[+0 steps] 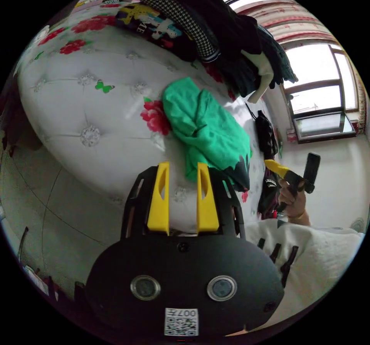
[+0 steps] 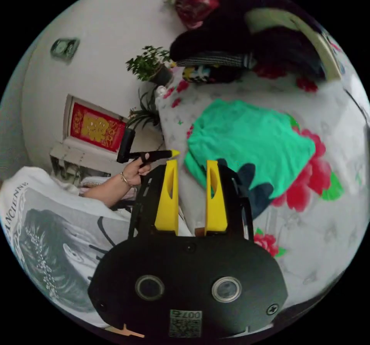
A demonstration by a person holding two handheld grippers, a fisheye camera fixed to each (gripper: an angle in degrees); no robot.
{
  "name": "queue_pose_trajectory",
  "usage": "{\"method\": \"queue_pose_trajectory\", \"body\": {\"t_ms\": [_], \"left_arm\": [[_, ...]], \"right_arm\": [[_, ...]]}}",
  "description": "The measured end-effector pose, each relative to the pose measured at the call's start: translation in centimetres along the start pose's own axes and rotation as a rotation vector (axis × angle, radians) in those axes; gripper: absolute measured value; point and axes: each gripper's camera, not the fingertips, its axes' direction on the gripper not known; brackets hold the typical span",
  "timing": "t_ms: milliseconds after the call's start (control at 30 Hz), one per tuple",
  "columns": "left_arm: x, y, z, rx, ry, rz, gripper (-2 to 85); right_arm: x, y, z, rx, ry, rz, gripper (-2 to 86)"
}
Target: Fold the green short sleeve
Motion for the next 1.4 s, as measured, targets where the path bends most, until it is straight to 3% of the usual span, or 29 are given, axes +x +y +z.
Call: {"method": "queue_pose_trajectory", "body": {"t_ms": [200, 300, 533, 633, 733, 767, 833, 1033, 1133, 1233, 1267, 1400], "left_arm": [[0.6, -0.8, 0.9, -0.051, -0.082, 0.04, 11.2], [2.8, -2.4, 1.4, -0.054, -0.114, 0.116, 12.3], [0.9, -8.3, -0.1, 0.032, -0.012, 0.034, 14.4], [1.9, -10.8, 1.6, -0.057, 0.001, 0.075, 15.8], [4.6, -11.8, 4.0, -0.176, -0.116, 0.158, 11.1], [5.9, -11.8, 3.8, -0.172, -0.177, 0.205, 6.0], [7.6, -11.6, 2.2, -0.128, -0.23, 0.244, 3.7], [8.8, -7.8, -2.0, -0.1, -0.207, 0.211, 2.6], [6.9, -5.4, -0.8, -0.105, -0.221, 0.118, 4.0], [4.5, -4.6, -0.2, -0.105, -0.016, -0.01, 13.2], [4.3, -4.4, 0.0, -0.102, 0.065, -0.019, 15.9], [5.8, -4.9, 2.7, -0.201, 0.101, 0.066, 20.6]], "right_arm": [[10.4, 4.0, -2.4, 0.143, -0.032, 0.361, 10.6], [12.8, 4.8, -2.2, 0.197, -0.045, 0.434, 11.2], [15.9, 3.4, 1.2, 0.144, -0.057, 0.476, 11.8], [17.1, 2.7, 2.7, 0.113, -0.061, 0.485, 11.9], [18.1, 2.0, 4.1, 0.08, -0.066, 0.482, 11.8], [18.4, 1.8, 4.5, 0.069, -0.064, 0.48, 11.7], [18.9, 1.7, 4.6, 0.071, -0.065, 0.479, 11.5], [20.1, 2.0, 4.3, 0.099, -0.093, 0.476, 10.9], [20.9, 2.1, 4.8, 0.103, -0.121, 0.487, 10.7], [21.6, 1.7, 5.2, 0.1, -0.148, 0.498, 10.4], [21.7, 1.4, 5.2, 0.091, -0.143, 0.494, 10.1], [21.6, -0.1, 5.6, 0.049, -0.105, 0.468, 8.6]]}}
